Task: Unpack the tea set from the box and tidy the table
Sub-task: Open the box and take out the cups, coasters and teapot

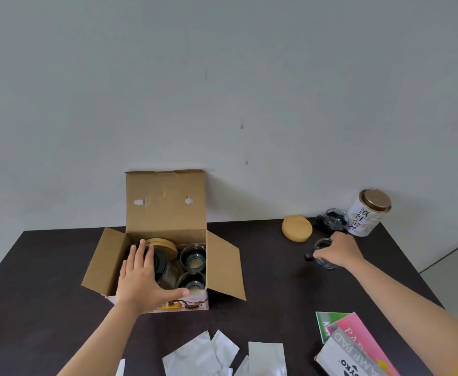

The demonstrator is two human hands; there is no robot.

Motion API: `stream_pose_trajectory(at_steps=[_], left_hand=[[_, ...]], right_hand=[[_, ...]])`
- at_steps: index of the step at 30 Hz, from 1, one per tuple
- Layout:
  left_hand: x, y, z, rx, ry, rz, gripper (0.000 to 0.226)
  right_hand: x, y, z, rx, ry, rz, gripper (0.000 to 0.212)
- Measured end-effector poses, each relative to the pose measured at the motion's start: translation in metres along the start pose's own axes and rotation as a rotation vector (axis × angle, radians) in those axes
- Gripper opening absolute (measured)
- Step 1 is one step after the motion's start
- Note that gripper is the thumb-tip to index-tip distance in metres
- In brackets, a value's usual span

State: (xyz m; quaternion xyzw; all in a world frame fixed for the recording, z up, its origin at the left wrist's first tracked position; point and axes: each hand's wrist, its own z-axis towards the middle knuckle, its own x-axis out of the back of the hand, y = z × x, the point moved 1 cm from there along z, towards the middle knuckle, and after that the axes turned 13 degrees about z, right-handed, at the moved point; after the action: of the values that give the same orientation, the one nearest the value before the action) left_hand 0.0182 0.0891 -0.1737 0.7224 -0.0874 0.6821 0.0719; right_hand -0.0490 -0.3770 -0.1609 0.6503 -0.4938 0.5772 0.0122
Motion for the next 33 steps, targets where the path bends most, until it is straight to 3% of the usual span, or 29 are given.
stream_pose_trajectory(at_steps=[7,11,16,30,33], left_hand=[[-0.003,0.001,0.001,0.014,0.000,0.029,0.148],[-0.002,0.001,0.001,0.013,0.012,0.023,0.147],[-0.003,0.000,0.002,0.024,0.016,-0.002,0.145],[-0.004,0.001,0.003,0.034,0.012,-0.017,0.143],[-0.004,0.001,0.003,0.033,0.011,-0.016,0.143]], right_hand=[[0.025,0.046,0.039,-0.088,0.118,0.077,0.066],[0.031,0.051,0.056,-0.090,0.131,0.081,0.045],[0.037,0.055,0.078,-0.063,0.142,0.100,0.040],[0.030,0.050,0.072,-0.007,0.152,0.176,0.052],[0.017,0.031,0.051,0.083,0.133,0.146,0.068]])
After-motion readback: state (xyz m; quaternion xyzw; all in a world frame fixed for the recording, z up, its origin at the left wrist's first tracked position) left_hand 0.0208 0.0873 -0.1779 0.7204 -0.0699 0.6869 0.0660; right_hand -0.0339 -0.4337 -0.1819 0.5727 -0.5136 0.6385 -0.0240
